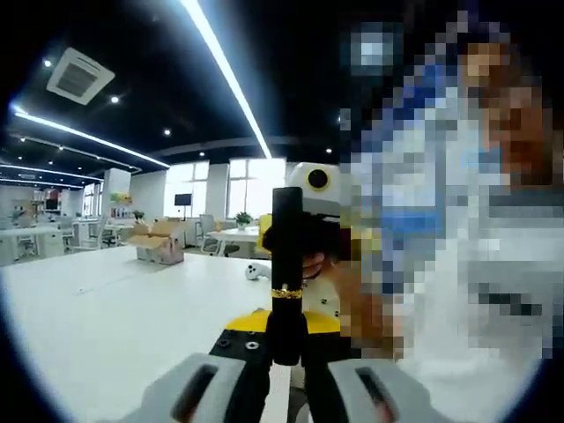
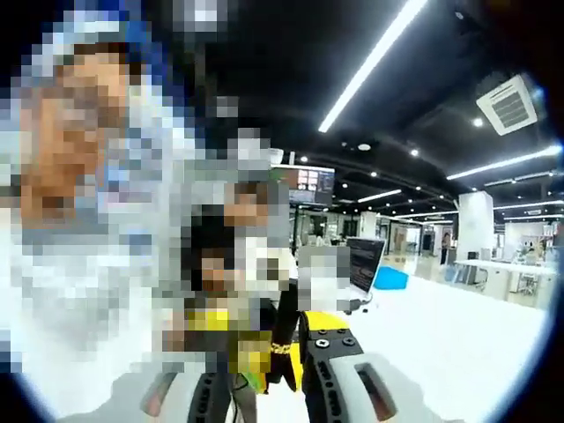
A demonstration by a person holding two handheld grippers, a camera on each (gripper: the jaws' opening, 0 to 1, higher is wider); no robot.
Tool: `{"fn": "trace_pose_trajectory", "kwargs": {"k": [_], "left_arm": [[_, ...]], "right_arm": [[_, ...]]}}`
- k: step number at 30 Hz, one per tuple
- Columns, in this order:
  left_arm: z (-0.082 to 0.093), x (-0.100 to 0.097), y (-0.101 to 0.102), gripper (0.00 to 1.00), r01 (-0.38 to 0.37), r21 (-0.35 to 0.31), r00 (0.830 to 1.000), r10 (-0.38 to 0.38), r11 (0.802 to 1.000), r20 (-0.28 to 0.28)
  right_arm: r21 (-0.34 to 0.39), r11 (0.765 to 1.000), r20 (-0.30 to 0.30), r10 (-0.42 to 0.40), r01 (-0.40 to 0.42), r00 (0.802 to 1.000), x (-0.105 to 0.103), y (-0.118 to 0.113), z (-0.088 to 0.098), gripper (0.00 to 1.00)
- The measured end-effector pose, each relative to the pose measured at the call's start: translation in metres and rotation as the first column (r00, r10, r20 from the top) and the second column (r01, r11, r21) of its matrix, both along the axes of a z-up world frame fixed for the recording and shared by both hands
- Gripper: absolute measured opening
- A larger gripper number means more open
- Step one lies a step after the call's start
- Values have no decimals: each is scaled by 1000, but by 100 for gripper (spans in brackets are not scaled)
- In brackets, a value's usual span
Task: Unscrew the lipstick cap, remove the lipstick, and put the cap back on the lipstick
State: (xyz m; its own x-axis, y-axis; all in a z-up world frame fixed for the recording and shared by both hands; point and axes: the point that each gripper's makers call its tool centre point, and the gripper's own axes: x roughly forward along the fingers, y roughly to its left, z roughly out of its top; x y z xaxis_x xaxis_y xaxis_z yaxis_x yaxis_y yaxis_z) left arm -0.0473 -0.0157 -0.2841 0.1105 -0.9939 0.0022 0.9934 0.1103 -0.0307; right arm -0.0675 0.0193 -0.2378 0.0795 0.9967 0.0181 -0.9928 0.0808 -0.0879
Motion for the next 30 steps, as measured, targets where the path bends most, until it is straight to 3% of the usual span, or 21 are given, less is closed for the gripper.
{"fn": "trace_pose_trajectory", "kwargs": {"k": [7,11,23,30], "left_arm": [[2,2,0,13,-19,-5,999,20,1000,50],[2,3,0,13,-20,-1,998,20,1000,59],[-3,7,-2,14,-18,0,1000,18,1000,16],[-7,17,0,28,-75,19,996,74,997,55]], "right_arm": [[-78,997,-14,-7,6,1000,9,9,-21,16],[-71,997,-28,-13,11,1000,14,9,-22,11],[-62,998,-98,1,-7,995,14,13,-27,10],[-60,998,-96,1,-7,995,20,9,-26,10]]}}
